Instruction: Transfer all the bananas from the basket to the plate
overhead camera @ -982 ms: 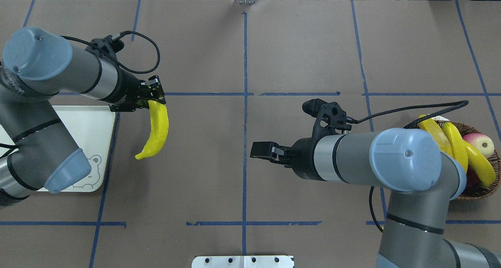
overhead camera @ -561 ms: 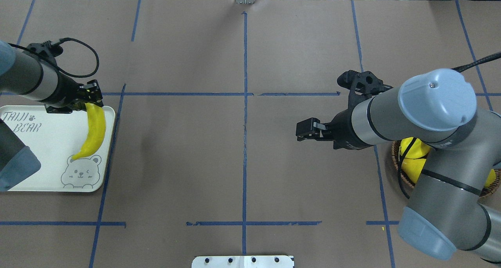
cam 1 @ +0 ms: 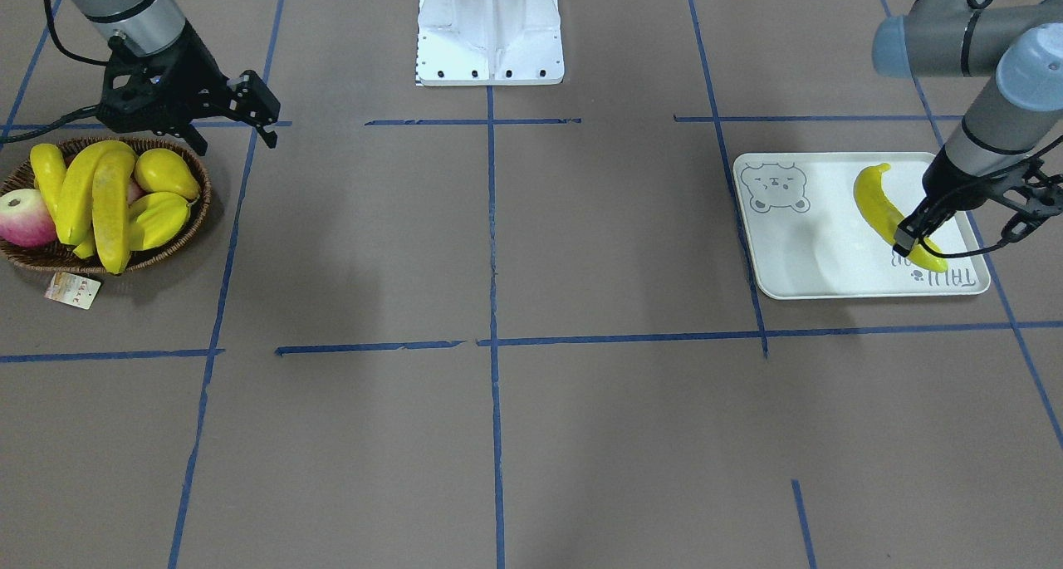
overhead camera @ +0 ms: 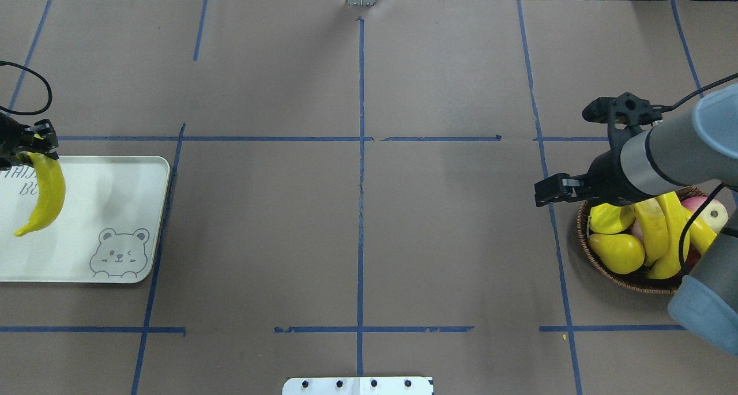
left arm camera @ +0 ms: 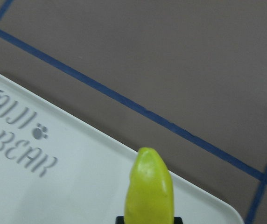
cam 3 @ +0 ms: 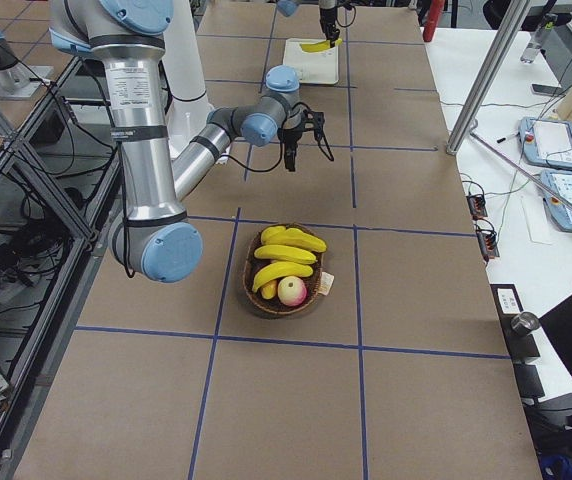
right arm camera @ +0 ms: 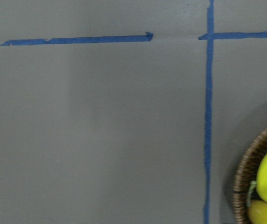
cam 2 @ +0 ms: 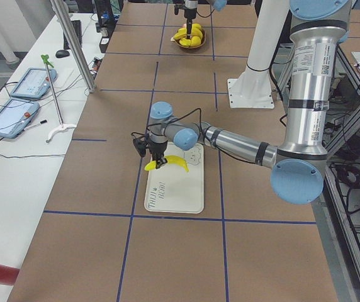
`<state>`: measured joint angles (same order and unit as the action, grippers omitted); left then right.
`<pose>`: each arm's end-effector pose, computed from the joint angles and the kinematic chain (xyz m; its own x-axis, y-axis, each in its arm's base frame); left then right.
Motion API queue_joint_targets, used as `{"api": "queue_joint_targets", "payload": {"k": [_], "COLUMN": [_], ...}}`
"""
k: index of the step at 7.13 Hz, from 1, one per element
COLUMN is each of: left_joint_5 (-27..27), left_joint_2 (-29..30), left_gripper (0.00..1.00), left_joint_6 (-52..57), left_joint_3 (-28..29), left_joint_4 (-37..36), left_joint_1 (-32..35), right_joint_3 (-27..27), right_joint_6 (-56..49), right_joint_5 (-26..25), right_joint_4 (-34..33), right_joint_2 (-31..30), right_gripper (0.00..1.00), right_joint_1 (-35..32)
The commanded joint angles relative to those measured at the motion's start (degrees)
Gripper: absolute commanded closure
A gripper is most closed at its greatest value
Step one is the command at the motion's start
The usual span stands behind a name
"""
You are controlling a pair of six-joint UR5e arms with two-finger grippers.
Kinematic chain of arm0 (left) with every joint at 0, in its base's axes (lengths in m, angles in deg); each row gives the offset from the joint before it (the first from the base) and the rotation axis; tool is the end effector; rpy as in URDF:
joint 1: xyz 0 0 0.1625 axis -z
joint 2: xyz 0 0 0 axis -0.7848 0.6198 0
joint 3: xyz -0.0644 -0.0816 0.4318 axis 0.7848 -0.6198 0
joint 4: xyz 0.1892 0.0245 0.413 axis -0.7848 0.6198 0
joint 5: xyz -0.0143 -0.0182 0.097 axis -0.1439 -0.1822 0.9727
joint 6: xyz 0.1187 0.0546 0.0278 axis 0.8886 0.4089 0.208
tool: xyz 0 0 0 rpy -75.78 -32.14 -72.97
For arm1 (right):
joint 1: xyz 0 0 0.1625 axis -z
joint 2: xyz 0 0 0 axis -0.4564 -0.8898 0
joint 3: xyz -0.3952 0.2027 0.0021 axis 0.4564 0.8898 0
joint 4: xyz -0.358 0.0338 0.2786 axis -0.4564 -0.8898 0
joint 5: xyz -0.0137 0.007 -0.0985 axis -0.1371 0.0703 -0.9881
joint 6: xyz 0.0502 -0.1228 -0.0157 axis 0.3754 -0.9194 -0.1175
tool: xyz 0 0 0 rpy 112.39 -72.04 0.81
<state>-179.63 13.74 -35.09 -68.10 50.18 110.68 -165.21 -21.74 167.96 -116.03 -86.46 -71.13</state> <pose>0.2321 -0.5312 0.5878 0.6167 -0.5473 -0.5657 0.5128 0.8246 -0.2387 -0.3235 -0.4096 0.3485 0.6396 -0.0435 0.7675 -0.0361 0.9956 0.0866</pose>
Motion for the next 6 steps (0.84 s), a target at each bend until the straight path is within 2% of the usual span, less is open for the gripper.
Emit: {"api": "queue_joint_targets", "payload": {"k": [1,3,4,5,6], "left_joint_5": [-0.12,-0.12,-0.12,-0.12,-0.12], "left_joint_2": [-3.89,-6.18,-5.75,-5.65,-5.65], "left_gripper": [1.0,1.0,0.94,0.75,0.62], "left_joint_6": [5.6,6.67,6.58,6.58,6.49], "left_joint_3": [3.92,8.93,9.56,9.65,9.74], "left_joint_4": [5.3,14.25,14.48,14.57,14.57], "left_joint_1": [3.31,3.33,3.24,3.15,3.15], "right_joint_3": [-0.04,0.05,-0.04,-0.13,-0.13], "right_joint_6": [-10.45,-11.1,-11.1,-11.1,-11.1], "right_joint_5": [2.68,2.68,2.68,2.68,2.68], "right_joint_4": [0.15,0.41,0.5,0.59,0.59], "right_joint_2": [-5.02,-5.74,-5.74,-5.83,-5.83], "right_gripper": [0.0,0.0,0.0,0.0,0.0], "right_joint_1": [-5.4,-5.5,-5.5,-5.5,-5.5]}}
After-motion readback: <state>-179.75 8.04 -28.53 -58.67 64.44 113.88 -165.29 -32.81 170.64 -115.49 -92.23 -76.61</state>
